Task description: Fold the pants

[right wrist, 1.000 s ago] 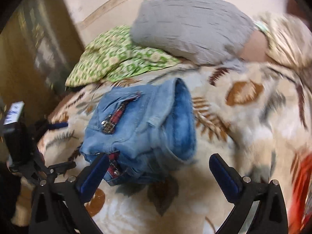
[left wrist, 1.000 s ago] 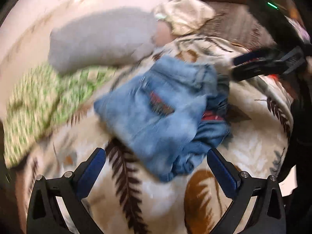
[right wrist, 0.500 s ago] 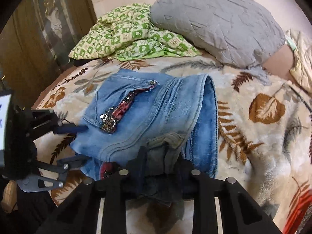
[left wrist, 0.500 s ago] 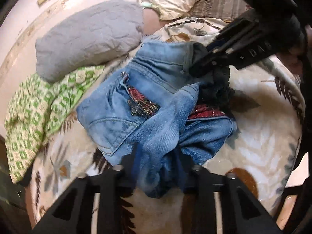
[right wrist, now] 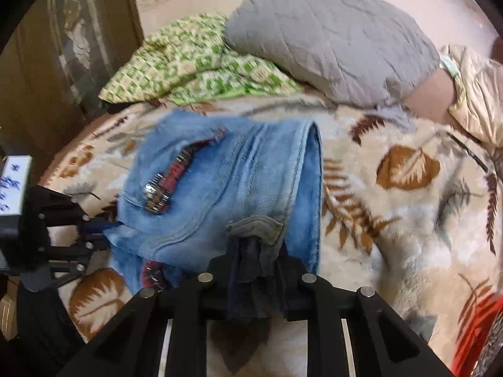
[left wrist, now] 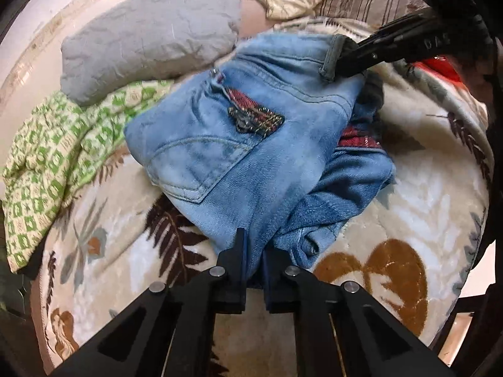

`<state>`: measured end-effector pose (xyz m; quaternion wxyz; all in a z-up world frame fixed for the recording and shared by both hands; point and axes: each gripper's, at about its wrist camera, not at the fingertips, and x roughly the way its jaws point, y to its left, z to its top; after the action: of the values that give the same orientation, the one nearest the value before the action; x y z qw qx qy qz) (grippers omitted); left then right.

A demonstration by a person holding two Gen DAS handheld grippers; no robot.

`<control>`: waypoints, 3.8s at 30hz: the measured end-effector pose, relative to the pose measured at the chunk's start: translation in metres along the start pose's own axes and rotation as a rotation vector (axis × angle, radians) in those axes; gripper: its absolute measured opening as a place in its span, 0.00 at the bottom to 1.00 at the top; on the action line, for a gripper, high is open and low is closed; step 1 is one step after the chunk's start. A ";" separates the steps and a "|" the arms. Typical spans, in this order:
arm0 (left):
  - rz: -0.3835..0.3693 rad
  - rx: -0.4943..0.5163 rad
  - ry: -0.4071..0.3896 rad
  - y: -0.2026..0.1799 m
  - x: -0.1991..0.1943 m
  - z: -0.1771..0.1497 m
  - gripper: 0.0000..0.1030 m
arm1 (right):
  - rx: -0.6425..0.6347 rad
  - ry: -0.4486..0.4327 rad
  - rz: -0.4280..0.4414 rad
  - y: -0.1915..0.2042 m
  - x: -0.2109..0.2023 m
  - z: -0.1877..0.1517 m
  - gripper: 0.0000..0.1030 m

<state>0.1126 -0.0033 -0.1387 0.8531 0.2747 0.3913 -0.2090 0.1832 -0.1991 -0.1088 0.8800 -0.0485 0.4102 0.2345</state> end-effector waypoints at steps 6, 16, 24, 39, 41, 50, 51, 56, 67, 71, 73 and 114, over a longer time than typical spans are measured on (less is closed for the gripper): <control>-0.056 -0.129 -0.194 0.006 -0.058 -0.023 0.76 | -0.056 -0.101 0.009 -0.011 -0.057 -0.012 0.88; -0.109 -0.185 -0.161 -0.045 -0.013 0.015 0.76 | -0.240 0.046 0.022 -0.004 -0.007 -0.026 0.80; -0.088 -0.261 -0.084 -0.041 0.017 0.029 0.38 | -0.181 0.082 0.171 -0.013 0.009 -0.027 0.30; -0.112 -0.180 -0.084 -0.051 0.002 0.015 0.35 | 0.012 0.052 0.118 -0.068 0.000 -0.047 0.09; -0.151 -0.200 -0.113 -0.047 -0.019 0.011 0.68 | 0.043 0.013 0.102 -0.073 -0.015 -0.042 0.10; 0.000 -0.536 -0.164 0.071 -0.049 0.012 0.92 | 0.159 -0.128 0.142 -0.071 -0.049 0.009 0.96; -0.016 -0.596 -0.147 0.088 -0.042 0.016 0.92 | 0.172 -0.137 0.150 -0.069 -0.049 0.014 0.96; -0.181 -0.828 -0.076 0.152 0.012 0.043 0.93 | 0.302 -0.082 0.221 -0.066 -0.016 0.058 0.95; -0.360 -1.004 0.038 0.184 0.117 0.054 0.80 | 0.440 0.137 0.286 -0.073 0.091 0.088 0.17; -0.355 -0.916 0.080 0.174 0.132 0.054 0.36 | 0.360 0.130 0.236 -0.068 0.094 0.069 0.04; -0.371 -0.913 0.085 0.173 0.137 0.052 0.36 | 0.402 0.151 0.281 -0.077 0.101 0.047 0.04; -0.024 -0.068 -0.102 -0.010 0.017 0.015 0.21 | 0.076 0.020 -0.029 -0.003 0.021 -0.013 0.27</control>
<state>0.1255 -0.0228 -0.1470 0.8782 0.2298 0.3574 -0.2195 0.1872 -0.1974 -0.1329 0.8803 -0.0233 0.4270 0.2052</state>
